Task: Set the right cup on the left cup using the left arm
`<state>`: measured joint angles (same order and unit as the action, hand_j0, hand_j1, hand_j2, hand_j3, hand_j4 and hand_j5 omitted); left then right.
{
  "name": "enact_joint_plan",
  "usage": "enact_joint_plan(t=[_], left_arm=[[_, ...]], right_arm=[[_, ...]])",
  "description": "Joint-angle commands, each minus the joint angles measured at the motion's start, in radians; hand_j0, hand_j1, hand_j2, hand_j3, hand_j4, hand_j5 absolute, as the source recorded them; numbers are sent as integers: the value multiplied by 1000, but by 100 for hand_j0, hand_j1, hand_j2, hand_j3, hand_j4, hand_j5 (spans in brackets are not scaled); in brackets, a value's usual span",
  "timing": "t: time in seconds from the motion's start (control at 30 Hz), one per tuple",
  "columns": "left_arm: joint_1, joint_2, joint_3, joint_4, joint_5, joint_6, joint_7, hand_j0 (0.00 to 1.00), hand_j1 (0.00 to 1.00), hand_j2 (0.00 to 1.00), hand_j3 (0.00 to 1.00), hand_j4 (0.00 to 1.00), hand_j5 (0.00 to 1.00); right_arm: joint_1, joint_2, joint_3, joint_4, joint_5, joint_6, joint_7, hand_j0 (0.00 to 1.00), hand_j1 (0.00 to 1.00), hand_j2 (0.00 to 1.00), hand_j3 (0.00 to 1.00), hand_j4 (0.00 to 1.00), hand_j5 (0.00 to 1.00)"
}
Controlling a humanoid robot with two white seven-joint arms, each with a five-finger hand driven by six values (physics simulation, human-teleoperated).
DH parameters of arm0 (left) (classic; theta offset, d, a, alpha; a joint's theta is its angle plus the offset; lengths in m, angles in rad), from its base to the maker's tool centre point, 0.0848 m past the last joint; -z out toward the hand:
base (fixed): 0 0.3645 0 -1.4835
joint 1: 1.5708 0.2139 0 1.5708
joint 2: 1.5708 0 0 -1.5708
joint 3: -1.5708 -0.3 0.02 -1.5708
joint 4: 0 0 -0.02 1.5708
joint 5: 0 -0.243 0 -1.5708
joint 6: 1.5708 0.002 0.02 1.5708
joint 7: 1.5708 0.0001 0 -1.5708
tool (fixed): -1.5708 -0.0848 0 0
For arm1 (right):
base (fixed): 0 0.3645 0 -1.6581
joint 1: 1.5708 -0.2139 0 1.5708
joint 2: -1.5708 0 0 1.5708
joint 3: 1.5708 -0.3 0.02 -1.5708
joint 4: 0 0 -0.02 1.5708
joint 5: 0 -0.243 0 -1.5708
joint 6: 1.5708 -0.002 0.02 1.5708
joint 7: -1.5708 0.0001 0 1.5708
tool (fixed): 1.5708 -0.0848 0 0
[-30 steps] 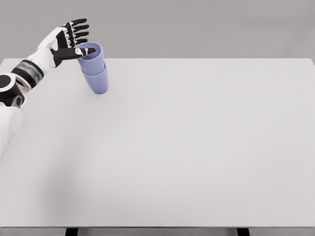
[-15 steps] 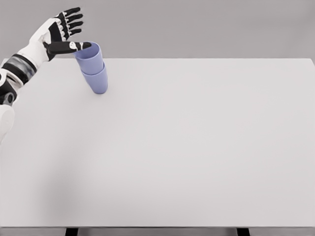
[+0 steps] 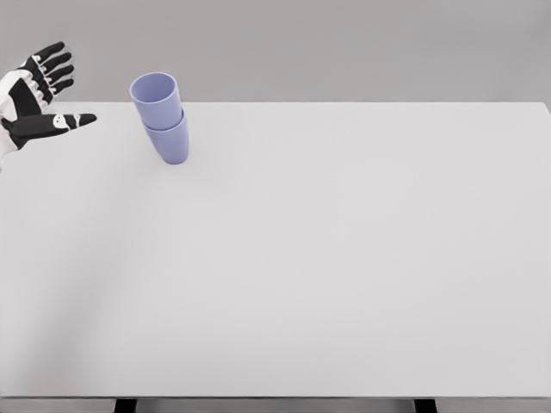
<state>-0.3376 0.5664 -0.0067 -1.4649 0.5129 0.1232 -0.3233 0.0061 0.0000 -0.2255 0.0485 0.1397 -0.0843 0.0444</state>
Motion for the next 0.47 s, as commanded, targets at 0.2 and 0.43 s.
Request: enact_joint_plan(t=[0.2, 0.43], left_arm=[[170, 18, 91, -189, 1, -80, 6, 100, 100, 100, 100, 100, 100], [236, 16, 82, -221, -4, -100, 6, 100, 100, 100, 100, 100, 100]], right_arm=[[0, 0, 0, 1, 0, 0, 0, 100, 100, 100, 100, 100, 100], [0, 0, 0, -1, 0, 0, 0, 100, 100, 100, 100, 100, 100]])
